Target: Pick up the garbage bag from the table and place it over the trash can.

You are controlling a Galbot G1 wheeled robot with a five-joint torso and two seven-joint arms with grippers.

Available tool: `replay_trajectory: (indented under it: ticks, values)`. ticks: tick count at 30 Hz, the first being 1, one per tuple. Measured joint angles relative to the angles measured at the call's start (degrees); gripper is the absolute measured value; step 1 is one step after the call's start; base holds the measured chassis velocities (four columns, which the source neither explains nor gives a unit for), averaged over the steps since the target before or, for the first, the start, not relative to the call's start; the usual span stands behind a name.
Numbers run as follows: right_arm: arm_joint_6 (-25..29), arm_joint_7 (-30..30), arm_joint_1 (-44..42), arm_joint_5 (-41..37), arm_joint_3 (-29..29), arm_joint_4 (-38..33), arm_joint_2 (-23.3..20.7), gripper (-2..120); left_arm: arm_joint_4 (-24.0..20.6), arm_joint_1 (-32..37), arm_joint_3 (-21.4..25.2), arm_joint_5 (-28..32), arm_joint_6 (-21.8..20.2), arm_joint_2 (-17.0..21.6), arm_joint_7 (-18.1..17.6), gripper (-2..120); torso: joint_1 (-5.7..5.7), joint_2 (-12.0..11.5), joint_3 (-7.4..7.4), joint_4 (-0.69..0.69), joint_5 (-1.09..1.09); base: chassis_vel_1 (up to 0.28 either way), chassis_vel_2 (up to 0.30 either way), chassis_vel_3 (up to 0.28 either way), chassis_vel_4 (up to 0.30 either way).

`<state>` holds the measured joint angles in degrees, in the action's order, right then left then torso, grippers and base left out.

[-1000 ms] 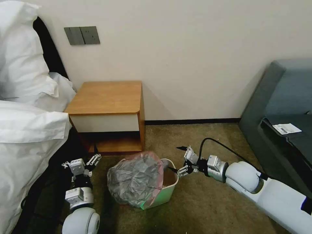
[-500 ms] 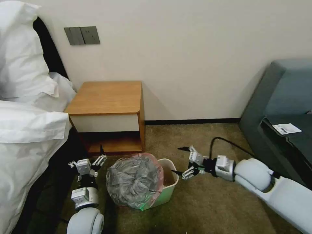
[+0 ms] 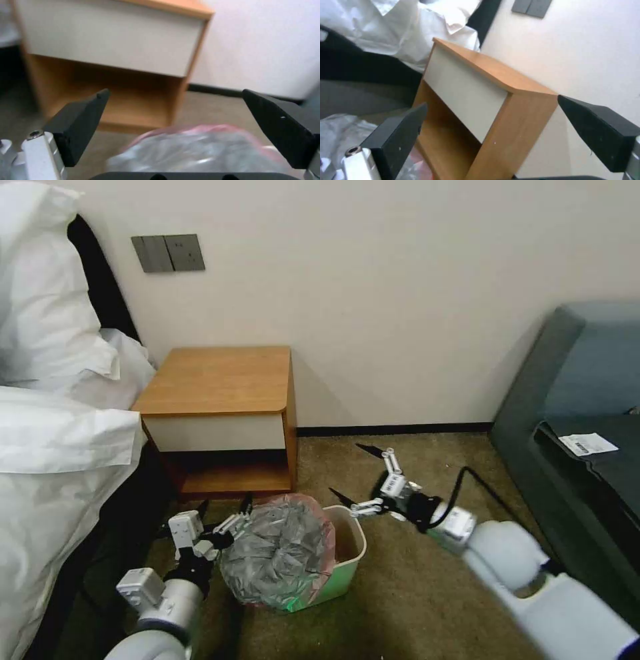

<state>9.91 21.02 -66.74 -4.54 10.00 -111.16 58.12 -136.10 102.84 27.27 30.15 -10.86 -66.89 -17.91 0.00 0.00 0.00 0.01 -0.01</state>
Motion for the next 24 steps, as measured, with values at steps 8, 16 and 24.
replay_trajectory:
  ticks: [8,16,24]
  values:
    - [0.9,-2.0,-1.7,-0.9,1.0,1.3,-0.4,100,-2.4,-0.9,0.2,2.9,-17.4,-0.9,-1.1,91,0.00,0.0,0.00,-0.02,-0.01,0.000,0.000,0.000,0.000]
    - [0.9,-3.9,-2.6,-1.8,1.6,0.0,-0.7,100,-3.0,-3.5,2.2,12.0,-30.4,-2.0,-3.3,87,0.00,0.0,0.00,-0.02,0.01,0.000,0.000,0.000,0.000]
    - [0.9,-5.8,-2.7,-1.9,1.3,-0.2,-0.1,100,1.7,-5.8,1.7,11.3,-29.6,-3.3,-4.7,97,0.00,0.0,0.00,-0.01,0.01,0.000,0.000,0.000,0.000]
